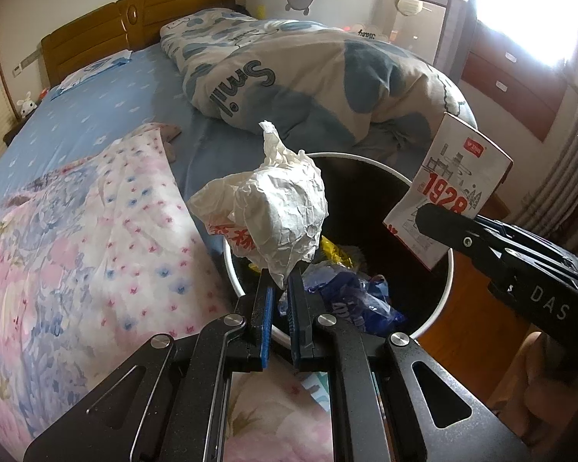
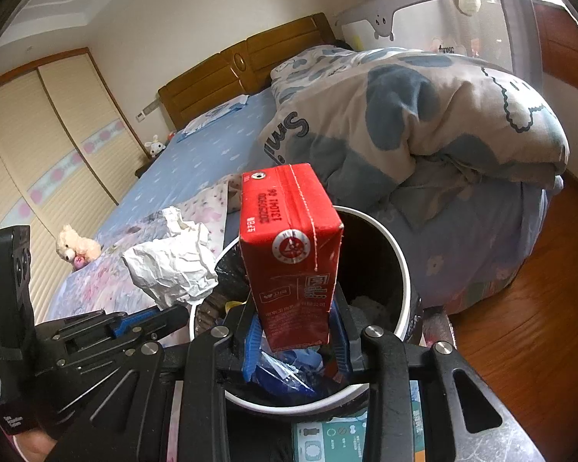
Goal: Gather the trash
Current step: 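Open both tools to drop the tissue and red box into the bin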
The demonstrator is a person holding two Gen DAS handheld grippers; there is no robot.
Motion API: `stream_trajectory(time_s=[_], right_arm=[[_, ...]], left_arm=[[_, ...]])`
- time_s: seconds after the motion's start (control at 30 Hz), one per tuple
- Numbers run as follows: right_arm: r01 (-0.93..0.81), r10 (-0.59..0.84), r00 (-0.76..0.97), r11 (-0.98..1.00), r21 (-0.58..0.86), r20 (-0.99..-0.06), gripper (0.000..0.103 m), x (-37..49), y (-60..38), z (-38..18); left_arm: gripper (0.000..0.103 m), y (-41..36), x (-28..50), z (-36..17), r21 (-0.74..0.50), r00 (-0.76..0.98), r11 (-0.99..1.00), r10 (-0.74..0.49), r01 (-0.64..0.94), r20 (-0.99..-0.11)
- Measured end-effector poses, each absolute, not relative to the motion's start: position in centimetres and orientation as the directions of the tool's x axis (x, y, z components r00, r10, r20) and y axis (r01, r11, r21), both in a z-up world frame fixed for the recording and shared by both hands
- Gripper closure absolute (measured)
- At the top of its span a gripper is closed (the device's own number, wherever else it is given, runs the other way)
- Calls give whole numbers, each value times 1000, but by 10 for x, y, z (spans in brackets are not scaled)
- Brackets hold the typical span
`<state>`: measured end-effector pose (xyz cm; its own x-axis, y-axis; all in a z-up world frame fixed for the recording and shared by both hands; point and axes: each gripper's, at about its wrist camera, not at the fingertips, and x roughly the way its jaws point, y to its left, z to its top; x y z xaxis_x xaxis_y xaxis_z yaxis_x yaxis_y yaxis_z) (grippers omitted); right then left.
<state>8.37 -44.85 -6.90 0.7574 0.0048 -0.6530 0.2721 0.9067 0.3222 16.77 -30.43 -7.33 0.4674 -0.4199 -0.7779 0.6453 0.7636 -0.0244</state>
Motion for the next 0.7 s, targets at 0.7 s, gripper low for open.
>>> stream_trajectory(time_s=[0.7], right_arm=[[310,-6,742,890,335,-670,58,87,-457,-74]], left_arm=[[59,-293,169,-75,-52,455,778,-419,626,-786]])
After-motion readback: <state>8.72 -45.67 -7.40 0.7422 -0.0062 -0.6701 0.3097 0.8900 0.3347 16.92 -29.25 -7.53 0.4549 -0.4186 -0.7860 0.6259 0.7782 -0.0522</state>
